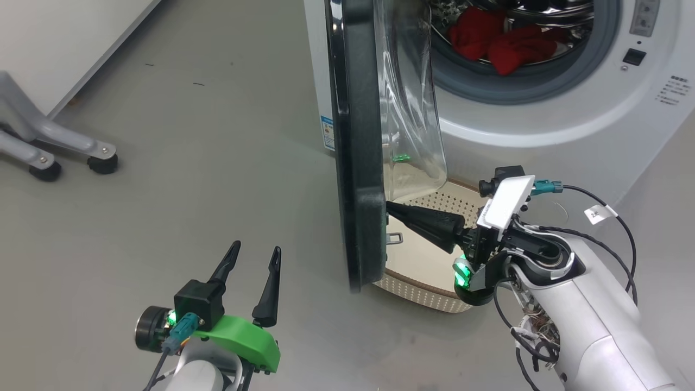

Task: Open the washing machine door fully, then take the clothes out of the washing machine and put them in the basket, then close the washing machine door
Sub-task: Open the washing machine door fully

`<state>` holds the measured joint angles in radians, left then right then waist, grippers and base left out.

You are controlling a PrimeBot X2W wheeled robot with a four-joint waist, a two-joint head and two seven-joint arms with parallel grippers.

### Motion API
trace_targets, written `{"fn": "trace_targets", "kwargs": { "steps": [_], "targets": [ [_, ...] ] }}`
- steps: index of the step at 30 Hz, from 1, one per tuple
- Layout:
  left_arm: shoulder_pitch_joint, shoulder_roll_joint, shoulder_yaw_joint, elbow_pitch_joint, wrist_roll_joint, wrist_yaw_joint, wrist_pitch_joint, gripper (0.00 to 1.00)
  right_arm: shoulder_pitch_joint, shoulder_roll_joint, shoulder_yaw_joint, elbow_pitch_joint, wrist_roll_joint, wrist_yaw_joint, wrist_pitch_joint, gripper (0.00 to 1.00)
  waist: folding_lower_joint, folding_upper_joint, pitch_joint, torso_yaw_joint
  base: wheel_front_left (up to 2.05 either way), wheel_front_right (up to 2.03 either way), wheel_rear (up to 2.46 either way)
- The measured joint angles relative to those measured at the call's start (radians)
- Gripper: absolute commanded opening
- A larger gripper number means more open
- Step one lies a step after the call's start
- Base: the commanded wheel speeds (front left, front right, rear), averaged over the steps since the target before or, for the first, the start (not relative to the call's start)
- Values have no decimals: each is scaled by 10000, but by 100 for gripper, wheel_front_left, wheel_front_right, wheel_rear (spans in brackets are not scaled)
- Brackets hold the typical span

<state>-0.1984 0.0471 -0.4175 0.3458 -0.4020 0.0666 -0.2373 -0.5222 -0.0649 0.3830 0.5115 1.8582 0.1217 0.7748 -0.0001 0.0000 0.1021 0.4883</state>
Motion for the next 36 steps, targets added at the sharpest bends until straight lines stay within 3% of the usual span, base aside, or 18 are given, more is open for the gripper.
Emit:
{"fn": "trace_targets", "kwargs": {
  "steps": [12,26,29,36],
  "targets": [
    [152,8,65,-56,-73,33,-2,100,54,2,811,-433,337,0,-986,0,0,0,-27,236,0,0,0],
    [397,82,320,-144,-117,140,-2,100,1339,40,-132,-851,213,0,-2932,2,0,0,-171,-185,0,0,0],
    [400,84,349,-153,-119,167,-2,100,1748,10,-318,-918,-326,0,-3469,100,0,0,-226,-327,0,0,0],
    [483,130,405,-201,-196,180,-2,100,2875,-127,-686,-1367,-1139,0,-4801,100,0,0,-356,-611,0,0,0]
  ]
}}
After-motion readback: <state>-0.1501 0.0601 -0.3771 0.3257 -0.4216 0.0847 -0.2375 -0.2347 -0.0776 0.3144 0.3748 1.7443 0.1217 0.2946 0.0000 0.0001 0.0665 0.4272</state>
